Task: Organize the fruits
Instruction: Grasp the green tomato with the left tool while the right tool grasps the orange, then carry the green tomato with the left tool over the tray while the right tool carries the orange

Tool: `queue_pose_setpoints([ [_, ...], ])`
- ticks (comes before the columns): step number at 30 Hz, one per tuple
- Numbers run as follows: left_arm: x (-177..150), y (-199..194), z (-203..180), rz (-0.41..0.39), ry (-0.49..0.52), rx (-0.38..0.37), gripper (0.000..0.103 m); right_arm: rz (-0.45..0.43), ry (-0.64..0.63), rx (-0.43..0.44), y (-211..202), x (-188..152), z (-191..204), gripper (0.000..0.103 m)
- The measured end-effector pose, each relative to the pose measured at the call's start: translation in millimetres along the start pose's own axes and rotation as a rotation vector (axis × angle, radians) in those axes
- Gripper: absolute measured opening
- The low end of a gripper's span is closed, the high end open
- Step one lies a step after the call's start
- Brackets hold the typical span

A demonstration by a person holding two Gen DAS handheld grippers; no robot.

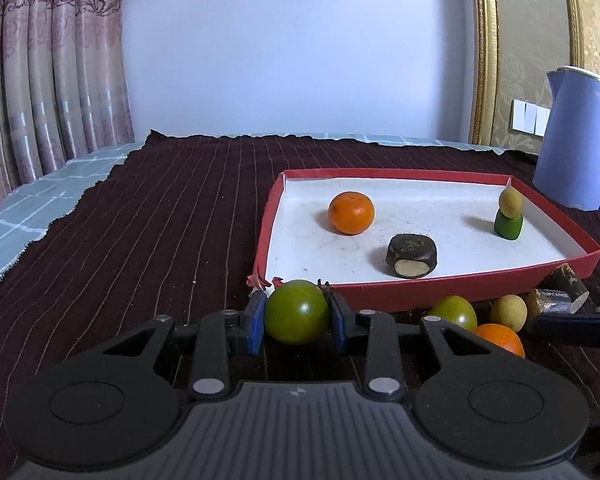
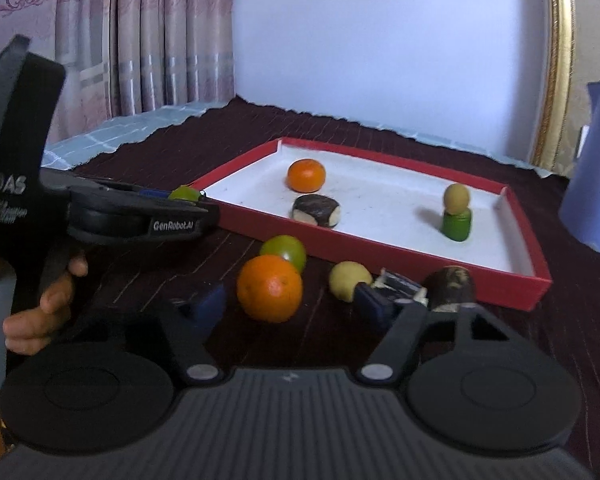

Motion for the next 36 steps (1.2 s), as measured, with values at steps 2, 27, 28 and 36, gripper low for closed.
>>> queue_pose_setpoints([
  [2,-0.2,-0.2,-0.7,-0.001,0.001,0.000,0.032,0.023,0.008,0.019,7.6,1.2,-2.3,0.051],
  [27,9.8,-4.5,-22.4,0.004,0.043,-0.046,0.032,-0.132,0.234,-0.165,-4.8,4.3,-73.8,0.033],
  [28,11.3,-5.6,-24.9,-0.005,0.051,-0.046,0.032,-0.136,0.243,-0.169,-4.0,3.7,-76.3,0.033],
  [36,26.9,-13.7,-38.8,-0.057,0.081,-0.054,0.032,-0.186,0.274,-0.216,-1.8,5.0,-86.3,0.033],
])
Point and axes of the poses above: each gripper's, at about its wrist camera, not at the fingertips, and y roughly the way its jaws point, z to its left, x to its top, the point moved 1 cm from there along y, roughly the way its jaws point
